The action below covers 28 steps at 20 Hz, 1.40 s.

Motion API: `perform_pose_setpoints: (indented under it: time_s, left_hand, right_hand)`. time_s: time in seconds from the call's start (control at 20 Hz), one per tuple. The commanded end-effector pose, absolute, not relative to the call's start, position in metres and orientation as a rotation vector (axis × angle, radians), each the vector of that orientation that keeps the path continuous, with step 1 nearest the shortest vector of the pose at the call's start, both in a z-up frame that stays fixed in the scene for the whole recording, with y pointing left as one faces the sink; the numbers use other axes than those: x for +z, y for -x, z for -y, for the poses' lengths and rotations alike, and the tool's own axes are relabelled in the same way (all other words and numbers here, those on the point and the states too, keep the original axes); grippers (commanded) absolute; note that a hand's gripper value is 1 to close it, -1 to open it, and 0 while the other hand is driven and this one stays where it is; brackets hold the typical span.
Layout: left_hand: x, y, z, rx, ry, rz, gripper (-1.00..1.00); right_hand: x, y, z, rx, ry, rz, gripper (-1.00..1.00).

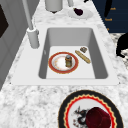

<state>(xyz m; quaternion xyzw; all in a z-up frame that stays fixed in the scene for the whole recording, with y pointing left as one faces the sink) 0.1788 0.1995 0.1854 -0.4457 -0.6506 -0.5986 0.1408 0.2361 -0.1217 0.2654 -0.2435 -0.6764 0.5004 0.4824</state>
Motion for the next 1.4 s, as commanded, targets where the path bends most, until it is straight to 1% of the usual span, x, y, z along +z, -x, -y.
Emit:
perform_pose_setpoints:
  time_s: [0.0, 0.15, 0.25, 0.4, 0.7, 0.85, 1.35]
  left_hand:
    - [0.185, -0.179, -0.200, -1.729, 1.287, 1.879, 0.00]
    - [0.185, -0.179, -0.200, -1.729, 1.287, 1.879, 0.00]
    - [0.185, -0.179, -0.200, -1.729, 1.287, 1.879, 0.00]
    - [0.185, -0.179, -0.200, -1.729, 1.287, 1.879, 0.00]
    - [0.185, -0.179, -0.200, -1.729, 1.287, 1.879, 0.00]
    - [0.185, -0.179, -0.200, -1.729, 1.287, 1.879, 0.00]
    - [0.185, -0.179, -0.200, -1.729, 1.287, 1.879, 0.00]
  right_hand:
    - [0.273, -0.244, 0.131, 1.318, 0.688, 1.612, -1.00]
    - [0.274, -0.249, 0.144, 1.308, 0.714, 1.640, -1.00]
    - [0.273, -0.246, 0.152, 1.246, 0.722, 1.630, -1.00]
    - [0.280, -0.246, 0.161, 1.268, 0.759, 1.633, -1.00]
    - [0.307, -0.275, 0.165, 1.296, 0.780, 1.544, -1.00]
    - [0.313, -0.292, 0.163, 1.335, 0.836, 1.481, -1.00]
    - [0.326, -0.340, 0.153, 1.222, 0.906, 1.387, -1.00]
